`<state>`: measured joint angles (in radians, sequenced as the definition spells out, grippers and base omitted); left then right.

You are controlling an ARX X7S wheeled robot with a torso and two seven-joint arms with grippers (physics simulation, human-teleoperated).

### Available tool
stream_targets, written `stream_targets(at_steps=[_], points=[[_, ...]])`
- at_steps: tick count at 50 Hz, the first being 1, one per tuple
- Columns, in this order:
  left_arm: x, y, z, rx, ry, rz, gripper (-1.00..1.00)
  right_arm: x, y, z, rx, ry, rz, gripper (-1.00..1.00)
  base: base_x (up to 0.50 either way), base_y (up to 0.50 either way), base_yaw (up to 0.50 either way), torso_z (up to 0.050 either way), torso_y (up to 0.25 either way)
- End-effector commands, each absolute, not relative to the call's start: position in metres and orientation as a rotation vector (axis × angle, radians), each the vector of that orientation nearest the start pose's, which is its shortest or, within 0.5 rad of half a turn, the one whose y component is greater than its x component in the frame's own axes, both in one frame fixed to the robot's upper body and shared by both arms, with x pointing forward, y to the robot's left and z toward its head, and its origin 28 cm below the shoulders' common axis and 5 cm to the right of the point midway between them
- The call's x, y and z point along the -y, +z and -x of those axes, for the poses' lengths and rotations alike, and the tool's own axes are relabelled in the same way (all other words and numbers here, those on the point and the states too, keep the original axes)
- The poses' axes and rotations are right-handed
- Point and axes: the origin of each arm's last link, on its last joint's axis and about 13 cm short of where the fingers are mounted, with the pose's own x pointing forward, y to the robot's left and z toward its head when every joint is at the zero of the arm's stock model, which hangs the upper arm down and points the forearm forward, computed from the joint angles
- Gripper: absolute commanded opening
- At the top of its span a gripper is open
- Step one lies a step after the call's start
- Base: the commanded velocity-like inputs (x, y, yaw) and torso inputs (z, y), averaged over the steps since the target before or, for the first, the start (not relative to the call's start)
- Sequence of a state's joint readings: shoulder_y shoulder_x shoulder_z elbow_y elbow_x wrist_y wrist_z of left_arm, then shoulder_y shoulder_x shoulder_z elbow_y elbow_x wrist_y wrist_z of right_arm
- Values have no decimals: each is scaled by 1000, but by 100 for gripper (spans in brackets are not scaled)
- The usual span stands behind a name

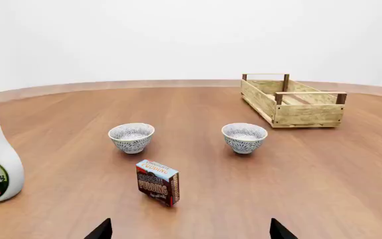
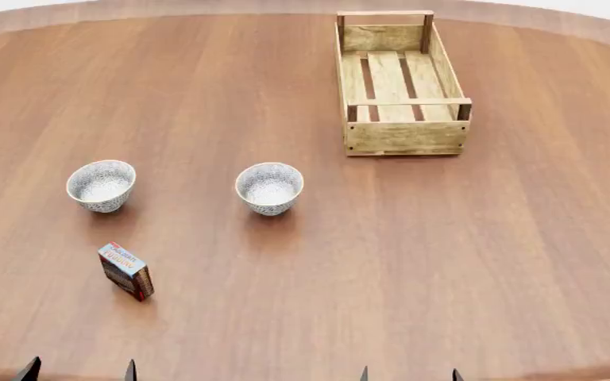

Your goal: Stack the right bowl on the left bowl and place them in the tray.

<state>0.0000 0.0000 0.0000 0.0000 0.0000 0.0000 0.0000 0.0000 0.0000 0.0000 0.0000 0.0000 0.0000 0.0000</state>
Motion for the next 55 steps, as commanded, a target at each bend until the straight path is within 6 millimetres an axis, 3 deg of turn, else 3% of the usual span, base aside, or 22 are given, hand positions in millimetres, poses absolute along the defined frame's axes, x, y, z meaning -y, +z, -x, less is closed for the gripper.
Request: stream_targets(at_steps=[1,5,14,19,21,22,30,38,55], points=[[-203,15,-209,6,-3,12,100,95,16,-211,3,2,8,100,0,0,0,0,0],[-201,13,-210,2,-3,-51,100,96,13,-211,1,-8,15,100,0,0,0,0,0],[-200,34,-209,62,19,-114,100,94,40,-207,45,1,18,100,0,0,0,0,0],[-202,62,-205,128,11,-135,100,94,60,-204,101,4,18,100,0,0,0,0,0],[-204,76,-203,168,33,-214,100,94,74,-201,148,4,29,100,0,0,0,0,0],[-204,86,-200,182,38,-172,100,94,83,-199,173,9,22,100,0,0,0,0,0],[-204,113,-187,304,48,-176,100,93,121,-187,280,12,34,100,0,0,0,0,0],[-204,134,-176,365,47,-172,100,92,144,-177,355,11,43,100,0,0,0,0,0],[-207,153,-164,441,54,-176,100,90,156,-172,377,5,70,100,0,0,0,0,0]])
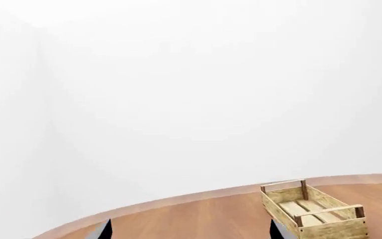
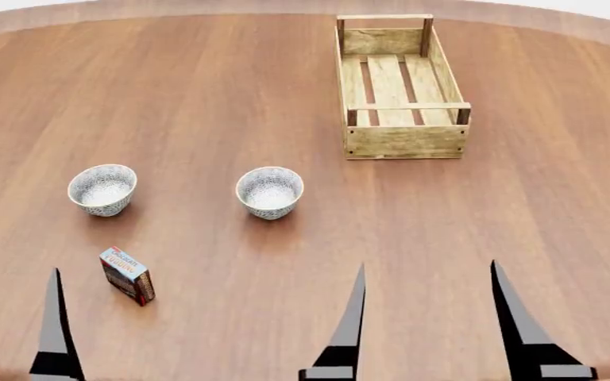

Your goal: Stack the right bowl on the left bowl and place them in the tray.

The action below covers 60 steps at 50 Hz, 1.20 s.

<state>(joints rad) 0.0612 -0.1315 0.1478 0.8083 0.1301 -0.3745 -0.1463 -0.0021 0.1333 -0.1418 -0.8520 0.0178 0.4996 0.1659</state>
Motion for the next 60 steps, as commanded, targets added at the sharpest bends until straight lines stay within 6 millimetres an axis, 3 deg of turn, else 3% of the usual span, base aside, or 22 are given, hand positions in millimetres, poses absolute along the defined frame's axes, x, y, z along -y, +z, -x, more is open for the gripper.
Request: stream_targets(at_steps=[1,60], points=[[-207,153,-164,442,53,-177,100,90,157,-172,381,6,73,100,94,0,0,0,0],[-204,156,-159,446,21,-173,100,89,159,-170,390,12,74,100,494,0,0,0,0]])
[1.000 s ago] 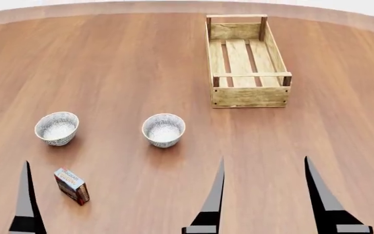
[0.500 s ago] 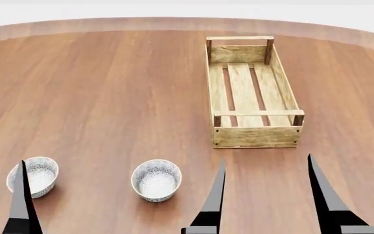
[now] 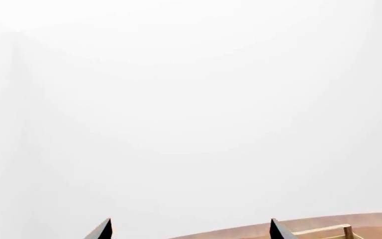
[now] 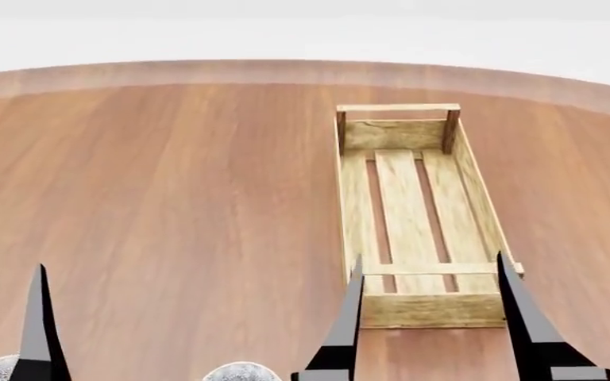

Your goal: Stack the right bowl on the left bowl and place them in the tray.

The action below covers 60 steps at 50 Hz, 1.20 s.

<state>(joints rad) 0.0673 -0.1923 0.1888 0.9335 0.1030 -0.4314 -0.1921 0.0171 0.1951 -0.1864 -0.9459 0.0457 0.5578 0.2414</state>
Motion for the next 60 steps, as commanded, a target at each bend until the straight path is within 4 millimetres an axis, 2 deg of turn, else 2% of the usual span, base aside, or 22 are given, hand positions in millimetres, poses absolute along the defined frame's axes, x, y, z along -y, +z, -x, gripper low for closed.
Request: stream_targets(at_steps=[1,11,22,36,60], points=[[-204,156,-159,446,21,-173,100,89,158,-170,388,11,75,100,500,0,0,0,10],[-204,156,-159,443,20,-172,100,88,155,-173,361,14,76,100,448,0,0,0,0],[-204,157,-158,444,20,-170,100,90,157,-170,392,32,33,100,6,0,0,0,1],[-204,158,-158,436,19,-159,100,90,157,-170,384,21,48,100,-26,-419,0,0,0],[-205,159,-157,430,3,-141,100,90,158,-170,374,17,53,100,0,0,0,48,0]])
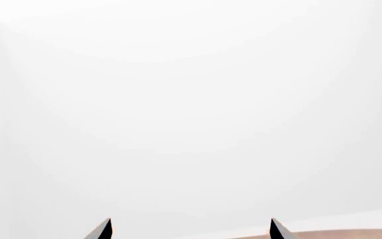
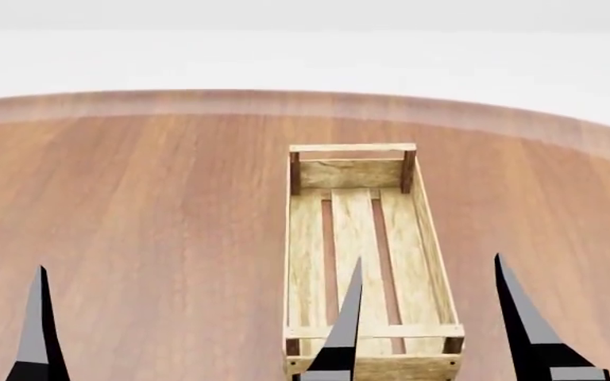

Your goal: Stack the right bowl on the left bowl and place them in the tray.

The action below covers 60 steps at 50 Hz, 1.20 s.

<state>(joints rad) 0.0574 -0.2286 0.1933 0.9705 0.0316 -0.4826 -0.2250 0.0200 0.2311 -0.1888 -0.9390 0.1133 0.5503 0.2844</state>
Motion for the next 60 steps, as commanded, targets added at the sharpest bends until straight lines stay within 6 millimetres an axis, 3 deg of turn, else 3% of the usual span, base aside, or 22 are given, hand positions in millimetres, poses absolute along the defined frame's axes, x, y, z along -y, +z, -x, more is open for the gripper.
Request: stream_targets(at_steps=[1,15,30,60], points=[[-205,160,-157,431,2,-141,100,90,159,-170,381,20,47,100,0,0,0,50,0],[-205,162,-155,431,2,-131,100,90,160,-169,377,19,52,100,421,0,0,50,0],[-205,162,-154,430,10,-147,100,90,160,-169,386,21,52,100,28,0,0,50,-8],[-204,161,-153,436,-15,-169,100,90,161,-168,390,20,55,100,0,0,0,41,-186]])
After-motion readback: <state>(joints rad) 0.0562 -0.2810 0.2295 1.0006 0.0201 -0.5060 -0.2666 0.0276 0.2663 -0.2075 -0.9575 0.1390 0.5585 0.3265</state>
